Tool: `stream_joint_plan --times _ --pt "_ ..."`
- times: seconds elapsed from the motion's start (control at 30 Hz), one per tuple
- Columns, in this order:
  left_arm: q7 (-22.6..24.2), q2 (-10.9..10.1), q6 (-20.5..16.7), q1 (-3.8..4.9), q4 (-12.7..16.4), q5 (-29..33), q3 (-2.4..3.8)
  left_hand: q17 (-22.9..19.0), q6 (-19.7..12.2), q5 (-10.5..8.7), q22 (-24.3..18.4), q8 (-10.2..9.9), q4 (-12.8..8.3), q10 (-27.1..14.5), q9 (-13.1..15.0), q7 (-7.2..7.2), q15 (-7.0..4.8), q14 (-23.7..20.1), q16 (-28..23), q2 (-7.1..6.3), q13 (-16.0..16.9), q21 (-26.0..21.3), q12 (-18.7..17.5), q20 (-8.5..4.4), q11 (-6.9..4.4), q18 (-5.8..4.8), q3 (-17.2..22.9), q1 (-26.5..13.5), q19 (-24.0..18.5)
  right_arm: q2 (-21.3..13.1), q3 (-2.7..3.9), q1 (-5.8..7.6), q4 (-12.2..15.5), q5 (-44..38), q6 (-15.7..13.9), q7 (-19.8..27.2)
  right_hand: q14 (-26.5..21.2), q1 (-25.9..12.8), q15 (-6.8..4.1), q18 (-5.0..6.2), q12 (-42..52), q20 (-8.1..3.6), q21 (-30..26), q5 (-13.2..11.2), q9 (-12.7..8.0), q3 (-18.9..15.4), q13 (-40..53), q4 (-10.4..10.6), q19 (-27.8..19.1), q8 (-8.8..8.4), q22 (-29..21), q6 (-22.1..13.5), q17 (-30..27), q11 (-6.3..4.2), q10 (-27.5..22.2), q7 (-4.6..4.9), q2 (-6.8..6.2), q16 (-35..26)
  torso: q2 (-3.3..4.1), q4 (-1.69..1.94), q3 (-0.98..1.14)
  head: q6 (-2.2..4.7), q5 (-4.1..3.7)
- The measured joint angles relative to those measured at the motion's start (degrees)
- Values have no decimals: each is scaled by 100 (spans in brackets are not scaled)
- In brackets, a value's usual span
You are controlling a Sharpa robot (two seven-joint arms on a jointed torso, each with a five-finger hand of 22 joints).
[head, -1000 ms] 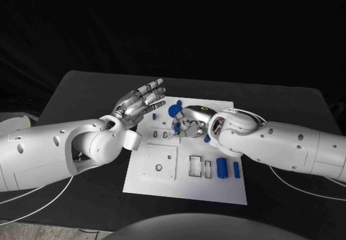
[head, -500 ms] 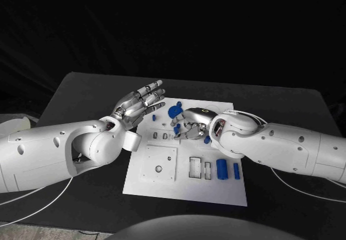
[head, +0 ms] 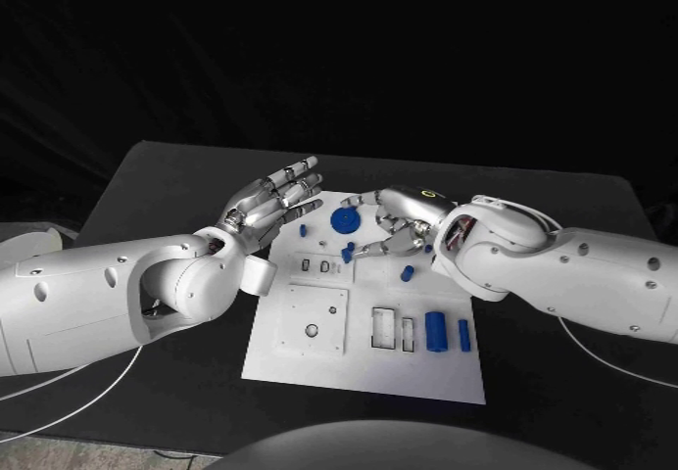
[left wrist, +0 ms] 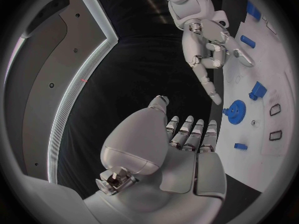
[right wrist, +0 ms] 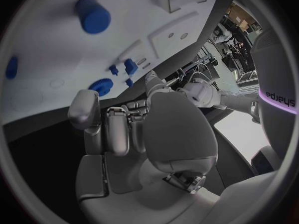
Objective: Assemble the parts on the task board
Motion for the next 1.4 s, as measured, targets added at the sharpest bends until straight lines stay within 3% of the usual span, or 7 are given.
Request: stream_joint_plan --times 0.43,0.7,0.93,1.1,1.2,1.3,1.4 --pt "8 -223 -477 75 117 -45 9 63 283 123 57 133 -162 138 42 107 -125 239 318 -192 75 162 416 11 94 0 82 21 326 -877 33 636 719 827 -344 -12 0 65 0 0 -68 0 -89 -20 153 12 -1 34 0 274 -1 995 -1 52 -9 139 194 -66 -161 -71 68 45 41" --pt "-220 -105 -1226 269 57 -558 8 469 374 91 534 192 -82 955 47 216 50 1841 2102 -407 531 1434 2141 -10 412 -1 278 -79 2544 -859 8 625 370 1307 -400 64 0 256 45 0 -68 57 -69 -16 133 92 -1 -46 10 370 -1 1247 -1 107 2 222 446 -30 -324 -139 197 75 119" --pt "-1987 109 -1160 649 -335 -2248 7 835 992 -2460 912 445 360 1882 146 327 -268 2990 3329 -361 959 2307 3253 -145 192 59 -446 -1462 3914 -873 -98 559 133 1493 -566 240 0 328 45 0 -67 106 24 257 125 98 -1 -103 59 477 -2 1529 -1 114 9 237 577 47 -476 -231 337 51 205" --pt "-3454 355 -606 842 -597 -3302 0 1387 2426 -2930 1336 1048 412 2940 326 502 -765 4028 4570 -362 1517 3130 4285 -484 -340 186 -776 -1587 4983 -923 -252 496 -9 1560 -555 317 -12 298 56 0 -91 106 24 260 125 98 -1 -103 58 477 -2 1576 -1 114 9 249 607 16 -599 -302 404 36 261" --pt "-4179 462 -260 901 -663 -3923 -2 1914 2845 -2930 1732 1280 406 3525 407 487 -1012 4543 5397 -363 2091 3765 5006 -738 -587 184 -950 -1611 5384 -991 -291 434 -27 1586 -545 355 -1 298 85 0 -91 105 24 260 119 98 -1 -103 58 504 -3 1617 -2 121 3 251 607 14 -650 -322 433 36 276" --pt "-4812 584 110 936 -726 -4479 -11 3605 3194 -2760 2271 1490 349 4552 511 381 -1129 5352 6459 -338 3844 4451 5984 -862 -689 185 -1165 -1854 5424 -1008 -327 383 -75 1603 -526 383 -1 299 85 0 -91 105 23 305 119 98 -2 -103 58 522 -3 1633 -2 135 -11 254 607 14 -692 -339 458 19 291" --pt "-5313 715 470 952 -763 -4942 -25 5807 3498 -2729 4186 1693 361 5896 669 291 -1182 6424 7422 -268 6034 5926 6930 -948 -760 -16 -1363 -2026 5884 -1008 -402 348 -137 1612 -496 404 -1 311 85 0 -116 105 -1 341 112 98 -2 -103 58 522 -3 1672 -2 135 -11 256 655 12 -731 -357 473 -4 298"
